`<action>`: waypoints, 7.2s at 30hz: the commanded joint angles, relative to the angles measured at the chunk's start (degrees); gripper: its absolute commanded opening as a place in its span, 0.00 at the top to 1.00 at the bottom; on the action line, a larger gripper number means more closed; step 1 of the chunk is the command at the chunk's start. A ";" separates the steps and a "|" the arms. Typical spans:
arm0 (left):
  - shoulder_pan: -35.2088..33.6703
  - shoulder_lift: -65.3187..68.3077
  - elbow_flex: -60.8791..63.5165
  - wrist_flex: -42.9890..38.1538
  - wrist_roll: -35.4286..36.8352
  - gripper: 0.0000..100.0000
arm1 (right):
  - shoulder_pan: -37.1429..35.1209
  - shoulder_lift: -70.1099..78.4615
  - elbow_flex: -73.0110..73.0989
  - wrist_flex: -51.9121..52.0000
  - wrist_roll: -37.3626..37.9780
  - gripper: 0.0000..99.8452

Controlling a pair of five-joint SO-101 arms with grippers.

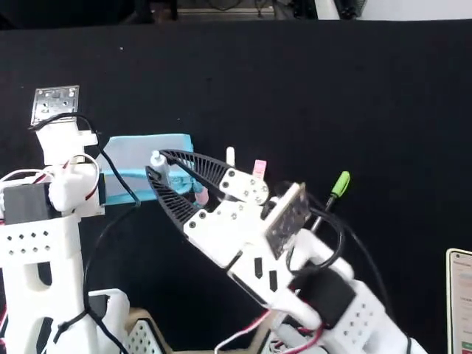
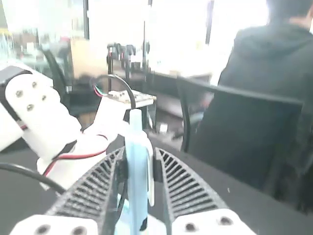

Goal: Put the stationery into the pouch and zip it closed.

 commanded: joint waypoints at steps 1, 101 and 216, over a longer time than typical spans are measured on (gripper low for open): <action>-0.04 0.18 0.40 -0.09 0.79 0.97 | -0.18 -2.77 7.43 -14.68 0.44 0.99; -0.04 0.18 0.40 -0.09 0.70 0.97 | 67.60 77.49 -39.25 41.05 -9.41 0.80; 0.22 0.18 1.45 -0.09 0.79 0.97 | -2.99 -9.54 0.66 14.77 2.29 0.80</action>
